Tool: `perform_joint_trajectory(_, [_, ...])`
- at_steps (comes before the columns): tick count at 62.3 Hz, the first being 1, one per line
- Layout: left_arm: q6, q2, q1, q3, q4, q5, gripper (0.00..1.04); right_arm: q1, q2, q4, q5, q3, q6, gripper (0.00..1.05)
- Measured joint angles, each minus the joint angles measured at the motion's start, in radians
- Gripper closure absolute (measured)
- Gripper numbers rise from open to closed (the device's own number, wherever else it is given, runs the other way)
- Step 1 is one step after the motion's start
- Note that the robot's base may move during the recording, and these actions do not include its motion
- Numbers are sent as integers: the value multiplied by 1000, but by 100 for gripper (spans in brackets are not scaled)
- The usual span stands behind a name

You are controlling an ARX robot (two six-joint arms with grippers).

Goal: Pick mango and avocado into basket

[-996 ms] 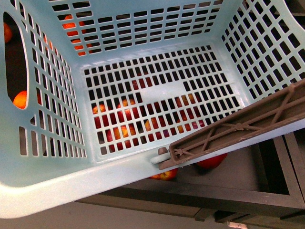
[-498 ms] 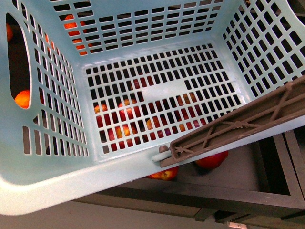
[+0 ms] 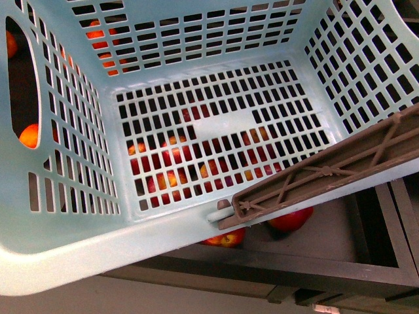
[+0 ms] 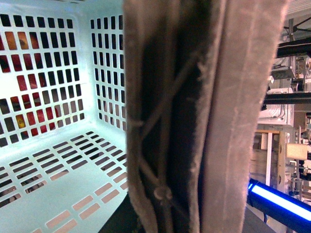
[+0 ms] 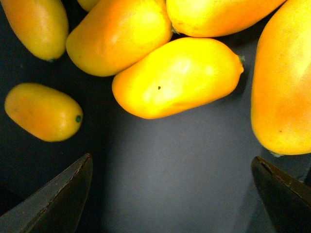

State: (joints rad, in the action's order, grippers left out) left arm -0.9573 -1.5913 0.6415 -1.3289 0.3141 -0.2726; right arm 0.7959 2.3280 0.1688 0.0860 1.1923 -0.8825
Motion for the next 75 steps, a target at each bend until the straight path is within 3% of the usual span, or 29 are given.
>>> perform_joint_trajectory(29, [0, 0, 0, 0, 0, 0, 89, -55, 80, -203, -225, 169, -386, 9])
perform_joint_trajectory(51, [0, 0, 0, 0, 0, 0, 89, -63, 133, -229, -249, 225, -415, 9])
perform_joint_trajectory(75, [0, 0, 0, 0, 0, 0, 89, -36, 134, -185, -247, 152, -406, 9])
